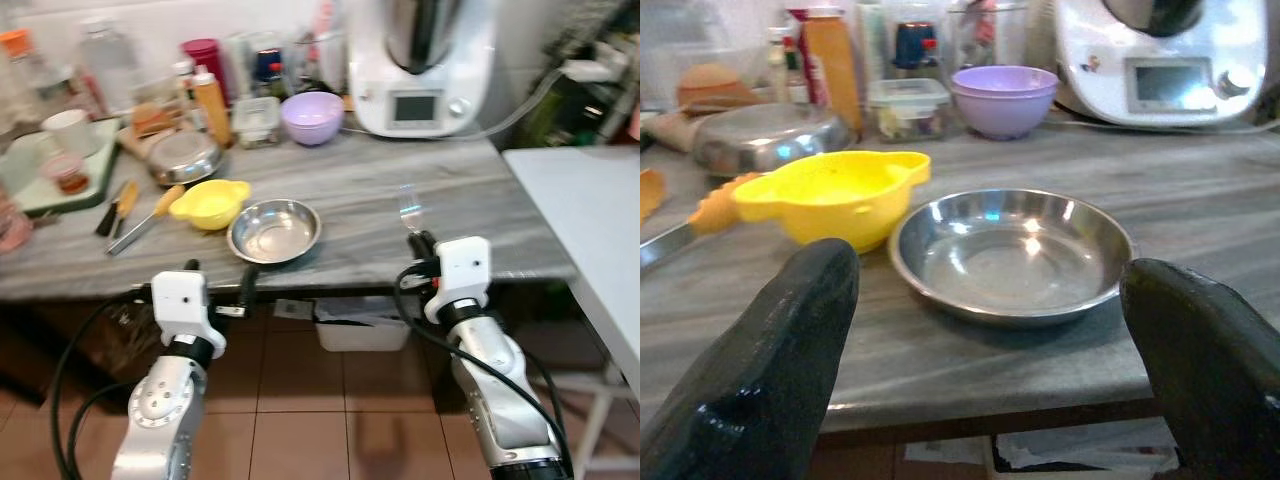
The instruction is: Setting the table
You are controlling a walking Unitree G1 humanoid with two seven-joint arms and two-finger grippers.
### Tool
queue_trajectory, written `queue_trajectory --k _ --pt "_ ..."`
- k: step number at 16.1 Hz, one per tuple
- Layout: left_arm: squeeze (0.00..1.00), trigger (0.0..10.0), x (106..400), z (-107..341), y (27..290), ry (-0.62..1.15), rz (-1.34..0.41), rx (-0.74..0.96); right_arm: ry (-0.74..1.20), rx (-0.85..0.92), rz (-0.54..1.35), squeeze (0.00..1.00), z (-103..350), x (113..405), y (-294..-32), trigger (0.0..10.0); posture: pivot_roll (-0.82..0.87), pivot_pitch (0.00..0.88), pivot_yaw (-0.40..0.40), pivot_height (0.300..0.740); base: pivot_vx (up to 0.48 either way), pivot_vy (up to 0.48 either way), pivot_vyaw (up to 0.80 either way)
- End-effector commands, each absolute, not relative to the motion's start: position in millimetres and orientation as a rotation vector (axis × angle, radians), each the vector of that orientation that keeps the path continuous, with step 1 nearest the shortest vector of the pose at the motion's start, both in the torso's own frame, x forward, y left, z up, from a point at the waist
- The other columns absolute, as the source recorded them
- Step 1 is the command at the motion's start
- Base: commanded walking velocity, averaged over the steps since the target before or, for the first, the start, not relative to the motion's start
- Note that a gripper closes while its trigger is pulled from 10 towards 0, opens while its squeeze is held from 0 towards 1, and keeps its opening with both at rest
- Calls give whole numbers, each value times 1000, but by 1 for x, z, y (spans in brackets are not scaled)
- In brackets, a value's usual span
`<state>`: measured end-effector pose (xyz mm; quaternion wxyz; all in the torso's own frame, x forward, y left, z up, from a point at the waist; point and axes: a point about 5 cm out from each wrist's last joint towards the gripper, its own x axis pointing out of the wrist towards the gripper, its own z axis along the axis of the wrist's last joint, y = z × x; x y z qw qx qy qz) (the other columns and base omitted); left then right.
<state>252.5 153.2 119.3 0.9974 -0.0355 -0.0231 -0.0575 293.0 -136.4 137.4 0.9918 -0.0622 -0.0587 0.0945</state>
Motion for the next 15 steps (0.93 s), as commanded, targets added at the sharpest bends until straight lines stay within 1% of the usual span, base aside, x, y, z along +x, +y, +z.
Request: queue_trajectory --k 1,6,15 --pt "0 10000 253 120 152 -42 -125 -67 -120 -126 172 0 140 293 -142 10000 -110 66 105 740 0 416 -688" --pt "0 10000 253 119 151 -38 -126 -63 -121 -126 170 0 140 293 -141 10000 -110 66 105 740 0 439 -592" --pt "0 10000 252 123 152 -61 -114 -53 -124 -125 173 0 139 292 -140 10000 -104 70 107 740 0 0 0"
